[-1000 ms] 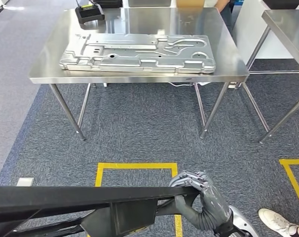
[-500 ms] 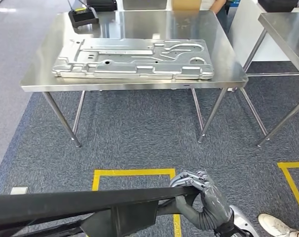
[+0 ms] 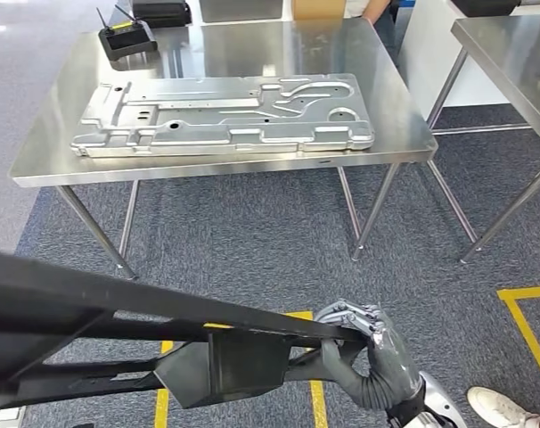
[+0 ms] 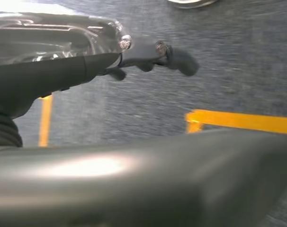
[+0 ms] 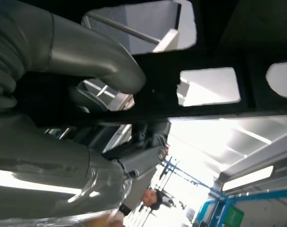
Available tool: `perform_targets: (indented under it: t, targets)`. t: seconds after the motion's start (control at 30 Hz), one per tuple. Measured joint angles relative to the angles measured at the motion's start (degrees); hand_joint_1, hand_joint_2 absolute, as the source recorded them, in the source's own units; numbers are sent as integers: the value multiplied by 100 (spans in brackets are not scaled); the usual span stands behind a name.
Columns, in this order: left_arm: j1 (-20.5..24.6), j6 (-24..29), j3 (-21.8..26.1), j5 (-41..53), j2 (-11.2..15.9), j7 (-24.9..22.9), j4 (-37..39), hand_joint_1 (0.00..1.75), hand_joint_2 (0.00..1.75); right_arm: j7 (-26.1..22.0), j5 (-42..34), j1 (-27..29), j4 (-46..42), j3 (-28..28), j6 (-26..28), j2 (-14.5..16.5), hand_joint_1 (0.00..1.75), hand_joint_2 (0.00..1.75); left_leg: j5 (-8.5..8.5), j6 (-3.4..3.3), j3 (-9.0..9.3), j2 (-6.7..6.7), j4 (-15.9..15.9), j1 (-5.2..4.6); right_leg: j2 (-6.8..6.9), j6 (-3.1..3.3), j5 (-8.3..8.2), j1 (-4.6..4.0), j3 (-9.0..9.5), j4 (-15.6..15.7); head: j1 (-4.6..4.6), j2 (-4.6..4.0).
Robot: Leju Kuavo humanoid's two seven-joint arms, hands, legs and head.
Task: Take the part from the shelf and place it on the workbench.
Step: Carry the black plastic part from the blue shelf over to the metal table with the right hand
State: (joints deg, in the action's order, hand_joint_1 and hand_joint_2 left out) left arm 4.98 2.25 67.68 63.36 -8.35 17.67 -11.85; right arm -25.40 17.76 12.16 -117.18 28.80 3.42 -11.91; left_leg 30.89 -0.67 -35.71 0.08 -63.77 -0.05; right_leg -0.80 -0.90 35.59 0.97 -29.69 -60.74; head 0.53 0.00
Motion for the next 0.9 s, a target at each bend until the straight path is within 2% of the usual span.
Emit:
perform_targets:
  t: [0.07,0.13,0.17,0.23,0.27,0.3,0.33,0.4,0.43,0.47,0.53,0.6,0.63,0.67,0.73,0.77,0.8,0.83,0.9]
  targets:
    - [3,1,3,-17,3,5,0,0,175,113,1,24,-4,-24,31,3,175,175,88,-31,74,2,155,19,5,-66,17,5,11,36,3,0]
    - [1,2,7,-31,5,13,0,0,175,194,-2,32,-7,-52,62,4,175,175,108,-69,186,7,263,62,23,-114,116,4,-27,-133,2,0]
    - [1,1,8,-32,5,14,0,0,175,227,-6,37,-7,-66,80,3,175,175,123,-88,247,11,297,77,30,-128,218,7,-152,-392,1,0]
    - [4,0,8,-34,5,14,0,0,175,299,-19,63,2,-85,111,1,175,175,182,-114,342,16,317,85,37,-151,428,9,-595,-1112,-1,0]
    - [3,0,8,-36,5,13,0,0,175,339,-29,82,7,-90,125,-2,175,175,220,-116,388,17,317,87,41,-163,438,11,-796,-1366,-1,0]
    - [-1,0,10,-38,5,11,0,0,175,377,-42,99,11,-96,138,-5,175,175,263,-114,444,16,316,90,46,-173,329,12,-909,-1426,-1,0]
    - [-3,0,12,-40,5,10,0,0,175,405,-55,111,13,-102,152,-10,175,175,310,-105,510,13,316,95,53,-183,108,13,-916,-1270,-1,0]
    - [-5,0,20,-46,5,10,0,0,175,457,-77,127,18,-121,178,-26,175,175,416,-62,651,7,322,105,76,-188,-373,4,-744,-656,-1,0]
    - [-3,0,26,-50,5,9,0,0,175,479,-83,138,17,-129,192,-35,175,175,459,-29,693,2,323,103,85,-176,-490,-9,-653,-405,-3,0]
    - [2,0,33,-54,5,9,0,0,175,499,-80,149,15,-138,208,-46,175,175,487,0,708,1,327,99,87,-144,-499,-24,-598,-257,-6,0]
    - [14,0,44,-61,5,6,0,0,175,528,-64,178,5,-160,238,-61,175,175,506,50,711,6,357,90,69,-65,-404,-43,-563,-162,-9,0]
    - [26,0,50,-64,5,6,-1,0,175,538,-54,202,-9,-182,250,-68,175,175,558,102,736,14,345,92,60,14,-358,-17,-502,-102,-4,0]
    - [32,0,51,-65,5,8,-1,0,175,539,-55,205,-20,-190,253,-70,175,175,628,127,691,14,215,92,66,53,-339,-2,-452,-72,-1,0]
    - [35,0,53,-69,5,8,-1,0,175,540,-56,203,-30,-196,255,-71,175,175,735,148,567,14,-36,93,73,88,-315,10,-400,-50,3,0]
    - [26,0,59,-78,8,7,0,0,175,541,-59,202,-39,-209,257,-73,175,175,968,169,107,13,-796,92,78,136,-255,2,-325,-39,8,0]
    - [15,0,65,-82,10,4,0,0,175,542,-60,206,-38,-215,257,-74,175,175,1001,169,-122,12,-1101,89,70,146,-221,-5,-285,-39,8,0]
    - [4,0,72,-82,12,2,0,0,175,543,-59,211,-39,-220,257,-75,175,175,917,156,-275,12,-1228,83,60,151,-181,-13,-233,-39,8,0]
    - [-3,0,78,-82,13,1,0,0,175,545,-58,214,-41,-225,257,-76,175,175,713,130,-324,11,-1135,72,48,152,-137,-22,-169,-38,8,0]
    - [-7,0,87,-82,22,-2,0,0,175,547,-55,214,-48,-231,257,-78,175,175,169,17,-207,-1,-554,28,32,146,-42,-34,-30,-28,7,0]
